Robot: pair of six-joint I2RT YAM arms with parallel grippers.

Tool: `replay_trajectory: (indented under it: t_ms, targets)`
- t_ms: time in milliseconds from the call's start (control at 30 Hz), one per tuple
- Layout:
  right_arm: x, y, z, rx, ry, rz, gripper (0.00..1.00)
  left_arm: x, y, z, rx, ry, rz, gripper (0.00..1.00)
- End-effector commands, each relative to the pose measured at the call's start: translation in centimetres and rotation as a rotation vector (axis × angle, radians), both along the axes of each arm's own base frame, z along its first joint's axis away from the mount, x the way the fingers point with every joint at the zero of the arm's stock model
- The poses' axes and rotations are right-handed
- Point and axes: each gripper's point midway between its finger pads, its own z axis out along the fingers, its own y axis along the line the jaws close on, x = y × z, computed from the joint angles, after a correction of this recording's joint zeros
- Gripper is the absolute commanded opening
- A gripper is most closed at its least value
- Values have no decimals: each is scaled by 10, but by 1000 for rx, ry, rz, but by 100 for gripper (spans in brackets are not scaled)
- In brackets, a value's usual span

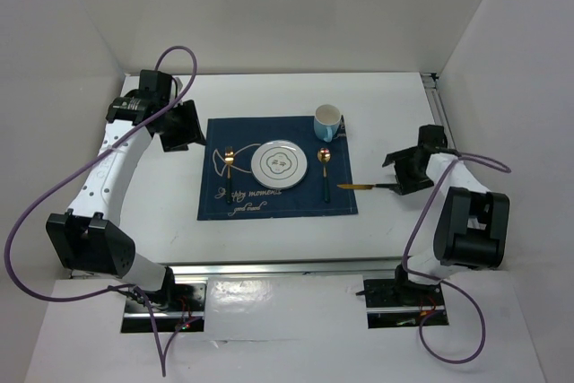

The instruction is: Set the dinner table for one person

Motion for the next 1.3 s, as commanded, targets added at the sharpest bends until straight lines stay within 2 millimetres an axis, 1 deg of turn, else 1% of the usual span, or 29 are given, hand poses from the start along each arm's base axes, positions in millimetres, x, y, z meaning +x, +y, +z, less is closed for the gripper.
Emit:
replay_trajectory:
  t_ms: [0,33,67,100,133,167,200,267,300,367,433,467,500,533,567,600,633,667,700,767,833,867,933,967,1033,1133,1167,1200,1267]
  targets:
    - [33,-14,52,-176,-182,220,79,-1,-3,4,-19,-19,-31,66]
    - [38,-17,57,-219,-196,284,79,-1,-3,4,-19,-19,-31,66]
    - [37,-12,59,-260,-223,449,79,-1,-3,4,-19,-19,-31,66]
    - [40,-7,56,-267,-243,545,77,1,-3,5,-19,-28,-31,66]
    - [43,1,59,-271,-265,640,75,1,-5,5,-27,-28,-36,66]
    - [42,12,59,-261,-305,798,67,2,-5,2,-26,-19,-36,66]
    - [41,27,48,-226,-296,899,67,2,-5,2,-26,-19,-36,66]
    - [31,43,40,-188,-254,1048,65,2,-5,2,-26,-19,-36,66]
    - [26,50,27,-202,-183,1077,65,2,-5,2,-26,-19,-36,66]
    - [25,58,23,-263,-160,1110,65,2,-5,2,-26,-19,-36,66]
    - [33,62,33,-342,-222,1124,67,1,-5,-1,-26,-10,-36,66]
    - [27,64,29,-374,-240,1183,67,0,-5,2,-26,-19,-36,66]
    - [27,69,29,-439,-251,1232,67,-2,-5,-2,-26,-7,-36,66]
    - [25,73,32,-508,-292,1271,68,-3,-3,0,-19,-16,-31,66]
    - [23,76,34,-584,-313,1357,68,-4,-3,-3,-18,-7,-31,66]
    - [21,85,34,-663,-308,1409,69,-4,-3,-3,-18,-7,-31,66]
    - [22,87,41,-724,-333,1431,70,-4,-3,-3,-18,-7,-31,66]
    - [16,87,32,-750,-309,1470,71,-4,-3,-3,-18,-7,-31,66]
    - [14,88,32,-811,-296,1528,71,-4,-3,-3,-18,-7,-31,66]
    - [11,85,26,-863,-258,1589,71,-3,-3,0,-19,-16,-31,66]
    - [11,79,15,-891,-197,1625,71,-2,-3,-3,-18,-7,-31,66]
    - [10,79,11,-893,-185,1645,71,-1,-3,0,-19,-16,-31,66]
    - [13,70,7,-933,-133,1678,71,-1,-5,1,-26,-16,-36,66]
    - [9,69,-2,-911,-91,1712,71,-1,-5,1,-26,-16,-36,66]
    - [14,56,-5,-930,-50,1705,71,-1,-5,1,-26,-16,-36,66]
    - [15,48,-9,-909,-45,1713,71,-3,-3,-1,-17,-7,-30,66]
    - [14,51,-13,-889,-49,1725,71,-3,-3,-1,-17,-7,-30,66]
    - [14,47,-13,-892,-44,1723,71,-3,-3,-1,-17,-7,-30,66]
    - [13,44,-20,-871,-31,1736,70,-1,-3,3,-17,-16,-30,66]
